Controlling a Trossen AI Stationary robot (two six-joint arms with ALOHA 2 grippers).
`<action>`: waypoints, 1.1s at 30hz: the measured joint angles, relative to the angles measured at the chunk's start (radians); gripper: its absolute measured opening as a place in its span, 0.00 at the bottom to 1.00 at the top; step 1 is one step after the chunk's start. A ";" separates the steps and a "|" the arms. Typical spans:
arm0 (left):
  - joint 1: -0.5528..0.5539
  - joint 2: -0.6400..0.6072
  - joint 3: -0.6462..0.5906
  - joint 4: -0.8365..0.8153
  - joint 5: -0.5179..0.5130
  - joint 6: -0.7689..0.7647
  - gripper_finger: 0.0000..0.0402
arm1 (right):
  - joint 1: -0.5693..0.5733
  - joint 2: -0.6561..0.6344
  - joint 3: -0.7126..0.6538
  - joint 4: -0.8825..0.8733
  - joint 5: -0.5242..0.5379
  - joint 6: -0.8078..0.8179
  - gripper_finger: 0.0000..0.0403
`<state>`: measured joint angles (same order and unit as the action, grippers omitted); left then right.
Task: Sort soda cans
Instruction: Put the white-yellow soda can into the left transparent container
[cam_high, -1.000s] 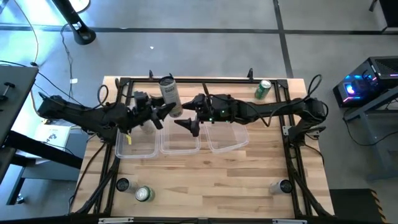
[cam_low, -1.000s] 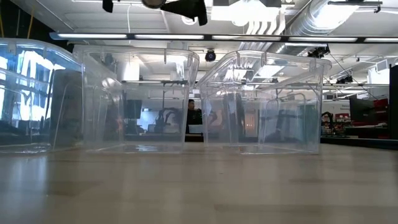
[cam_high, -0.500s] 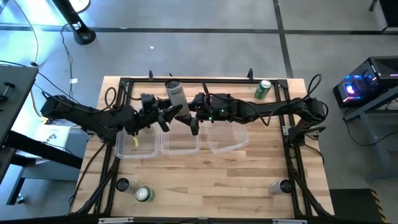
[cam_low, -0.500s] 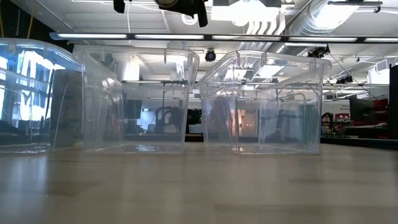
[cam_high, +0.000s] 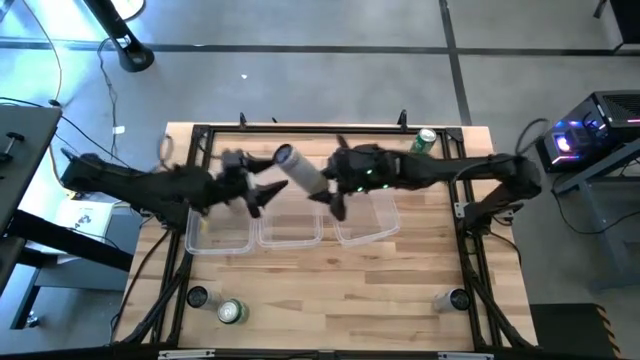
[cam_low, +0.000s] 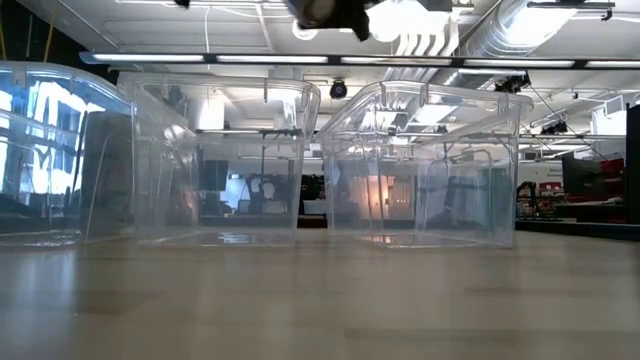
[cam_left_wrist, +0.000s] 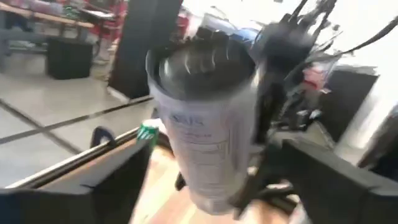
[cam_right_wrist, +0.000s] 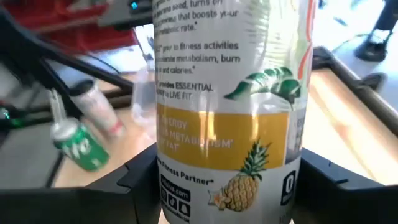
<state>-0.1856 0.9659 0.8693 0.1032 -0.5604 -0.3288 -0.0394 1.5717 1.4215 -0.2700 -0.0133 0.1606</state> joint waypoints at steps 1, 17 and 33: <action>0.009 -0.008 0.034 -0.084 0.024 -0.009 0.94 | -0.003 -0.018 0.005 -0.047 0.009 -0.015 0.59; 0.176 0.222 0.409 -0.641 0.444 0.009 0.92 | 0.058 -0.042 0.003 -0.407 0.059 -0.117 0.59; 0.180 0.371 0.410 -0.540 0.629 -0.021 0.91 | 0.095 -0.040 0.004 -0.439 0.063 -0.131 0.59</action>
<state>-0.0055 1.3373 1.2797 -0.4370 0.0683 -0.3496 0.0559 1.5314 1.4254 -0.7085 0.0494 0.0293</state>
